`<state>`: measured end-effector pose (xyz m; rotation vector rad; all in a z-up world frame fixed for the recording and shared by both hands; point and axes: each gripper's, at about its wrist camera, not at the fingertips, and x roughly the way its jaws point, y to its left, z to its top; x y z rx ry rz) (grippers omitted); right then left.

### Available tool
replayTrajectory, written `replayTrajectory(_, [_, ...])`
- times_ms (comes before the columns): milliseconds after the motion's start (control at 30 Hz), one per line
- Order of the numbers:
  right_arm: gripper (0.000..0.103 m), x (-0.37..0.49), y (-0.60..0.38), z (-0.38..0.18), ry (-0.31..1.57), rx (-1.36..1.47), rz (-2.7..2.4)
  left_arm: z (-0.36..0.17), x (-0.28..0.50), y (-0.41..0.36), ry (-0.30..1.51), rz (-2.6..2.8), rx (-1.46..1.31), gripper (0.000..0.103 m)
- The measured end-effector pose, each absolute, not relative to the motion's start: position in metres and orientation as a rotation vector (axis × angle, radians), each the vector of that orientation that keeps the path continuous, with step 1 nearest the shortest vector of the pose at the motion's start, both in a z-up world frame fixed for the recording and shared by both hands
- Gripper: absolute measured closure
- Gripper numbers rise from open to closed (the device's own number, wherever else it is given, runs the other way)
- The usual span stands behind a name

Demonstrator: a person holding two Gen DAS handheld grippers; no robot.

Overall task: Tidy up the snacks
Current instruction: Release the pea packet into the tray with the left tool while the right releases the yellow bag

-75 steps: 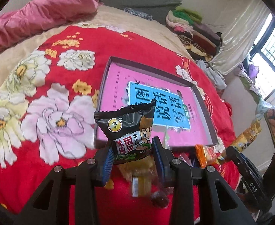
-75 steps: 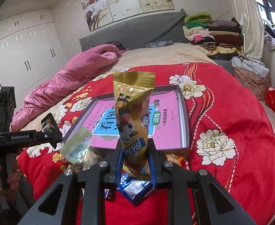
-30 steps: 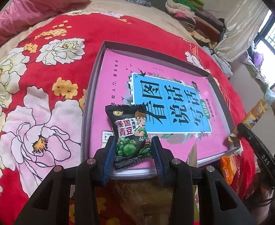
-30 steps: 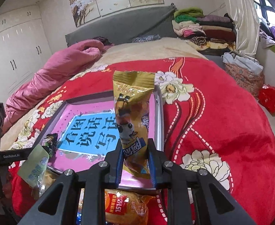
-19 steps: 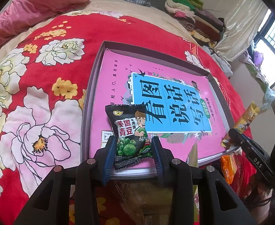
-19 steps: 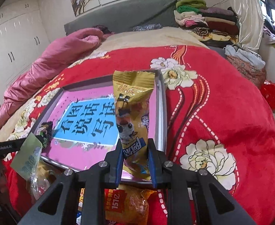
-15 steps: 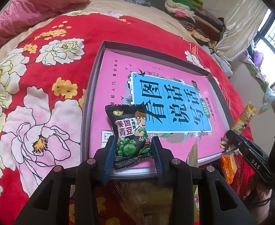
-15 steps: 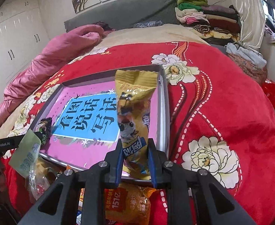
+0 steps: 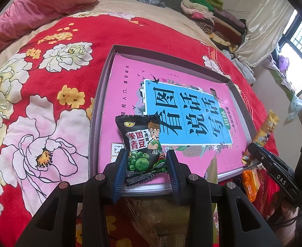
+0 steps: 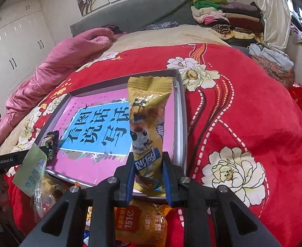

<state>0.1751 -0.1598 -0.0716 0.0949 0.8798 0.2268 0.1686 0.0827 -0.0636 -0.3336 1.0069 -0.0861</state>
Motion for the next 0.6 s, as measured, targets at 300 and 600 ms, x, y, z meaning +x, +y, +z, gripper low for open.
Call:
replayTrajectory(300, [0.076, 0.1750, -0.1605, -0.0703, 0.881, 0.103, 0.230, -0.0622, 0.1688, 0.0817, 1.006, -0.091, -0.332, 0.063])
replayTrajectory(600, [0.068, 0.1720, -0.1570, -0.0680, 0.873, 0.099, 0.241, -0.0582, 0.1671, 0.0843, 0.997, -0.089, -0.340, 0.053])
